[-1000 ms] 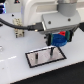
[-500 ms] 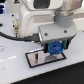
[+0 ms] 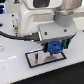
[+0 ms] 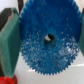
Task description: Insert the blue gear onto the right peg, followed by the red gear
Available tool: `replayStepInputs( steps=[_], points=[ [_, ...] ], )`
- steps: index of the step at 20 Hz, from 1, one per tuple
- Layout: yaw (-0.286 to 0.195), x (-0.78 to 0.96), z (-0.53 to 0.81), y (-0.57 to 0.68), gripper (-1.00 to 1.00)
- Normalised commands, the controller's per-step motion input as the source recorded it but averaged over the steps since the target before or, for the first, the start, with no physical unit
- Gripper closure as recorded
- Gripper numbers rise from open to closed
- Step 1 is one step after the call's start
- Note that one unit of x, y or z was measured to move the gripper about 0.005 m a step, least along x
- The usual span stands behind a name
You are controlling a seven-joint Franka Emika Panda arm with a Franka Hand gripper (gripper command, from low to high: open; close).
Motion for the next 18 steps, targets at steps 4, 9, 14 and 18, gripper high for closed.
replayStepInputs(
  steps=[4, 9, 14, 18],
  points=[
    [0.0, 0.16, 0.02, -0.14, 1.0],
    [0.0, 0.19, -0.1, -0.15, 1.0],
    [0.0, 0.16, -0.17, -0.03, 1.0],
    [0.0, 0.18, -0.29, -0.01, 1.0]
  ],
)
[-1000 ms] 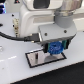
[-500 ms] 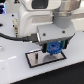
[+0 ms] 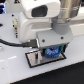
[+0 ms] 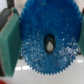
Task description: Insert the blue gear onto the right peg, followed by the red gear
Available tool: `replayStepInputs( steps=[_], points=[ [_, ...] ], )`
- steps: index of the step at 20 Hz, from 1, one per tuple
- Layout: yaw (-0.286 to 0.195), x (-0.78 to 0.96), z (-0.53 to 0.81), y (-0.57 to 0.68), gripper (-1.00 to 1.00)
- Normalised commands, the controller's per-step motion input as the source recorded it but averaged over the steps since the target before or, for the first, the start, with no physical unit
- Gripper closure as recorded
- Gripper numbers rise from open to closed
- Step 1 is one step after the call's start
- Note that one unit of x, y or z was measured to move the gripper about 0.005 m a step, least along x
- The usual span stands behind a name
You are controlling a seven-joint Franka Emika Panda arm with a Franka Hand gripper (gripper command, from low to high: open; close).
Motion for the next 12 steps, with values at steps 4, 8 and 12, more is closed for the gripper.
replayStepInputs(
  steps=[4, 8, 12],
  points=[
    [0.0, 0.12, -0.11, 0.02, 1.0],
    [0.0, 0.03, 0.23, 0.14, -1.0],
    [0.0, -0.02, 0.46, 0.18, -1.0]
  ],
)
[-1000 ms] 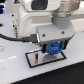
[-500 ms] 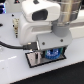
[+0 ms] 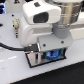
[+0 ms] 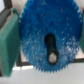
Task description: Insert the blue gear onto the right peg, followed by the red gear
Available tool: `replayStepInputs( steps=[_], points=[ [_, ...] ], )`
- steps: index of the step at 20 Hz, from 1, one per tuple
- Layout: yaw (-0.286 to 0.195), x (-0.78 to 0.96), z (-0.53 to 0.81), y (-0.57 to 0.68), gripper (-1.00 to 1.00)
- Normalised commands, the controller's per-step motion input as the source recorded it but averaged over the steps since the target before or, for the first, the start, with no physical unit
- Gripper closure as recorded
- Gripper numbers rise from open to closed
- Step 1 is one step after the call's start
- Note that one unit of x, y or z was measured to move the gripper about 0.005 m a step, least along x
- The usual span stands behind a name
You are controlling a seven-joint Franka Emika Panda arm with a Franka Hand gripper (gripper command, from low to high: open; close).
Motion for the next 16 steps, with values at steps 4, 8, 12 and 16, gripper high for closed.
replayStepInputs(
  steps=[4, 8, 12, 16],
  points=[
    [0.0, -0.07, 0.46, 0.14, -1.0],
    [0.0, -0.31, 0.28, 0.28, -1.0],
    [0.0, -0.46, 0.07, 0.4, -1.0],
    [0.0, -0.42, 0.02, 0.51, -1.0]
  ],
)
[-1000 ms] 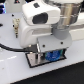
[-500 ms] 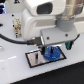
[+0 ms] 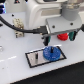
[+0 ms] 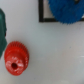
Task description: Insert the blue gear onto the right peg, followed by the red gear
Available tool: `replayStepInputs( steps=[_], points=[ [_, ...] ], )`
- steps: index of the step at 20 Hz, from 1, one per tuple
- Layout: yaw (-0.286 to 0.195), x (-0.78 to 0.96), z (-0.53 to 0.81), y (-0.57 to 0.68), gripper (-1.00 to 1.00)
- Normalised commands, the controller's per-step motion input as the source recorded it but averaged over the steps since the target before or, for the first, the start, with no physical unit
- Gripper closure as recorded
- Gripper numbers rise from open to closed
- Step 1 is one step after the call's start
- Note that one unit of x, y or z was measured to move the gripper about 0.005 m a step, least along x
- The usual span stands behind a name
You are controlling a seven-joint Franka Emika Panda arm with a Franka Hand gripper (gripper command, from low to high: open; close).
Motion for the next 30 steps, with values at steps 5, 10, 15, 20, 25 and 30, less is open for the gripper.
replayStepInputs(
  steps=[5, 10, 15, 20, 25, 30],
  points=[
    [0.0, -0.43, 0.0, 0.48, -1.0],
    [0.0, -0.45, -0.06, 0.39, -1.0],
    [0.0, -0.43, -0.22, 0.31, -1.0],
    [0.0, -0.25, -0.36, 0.14, -1.0],
    [0.0, -0.16, -0.36, 0.01, -1.0],
    [0.0, -0.12, -0.3, -0.09, -1.0]
  ],
)
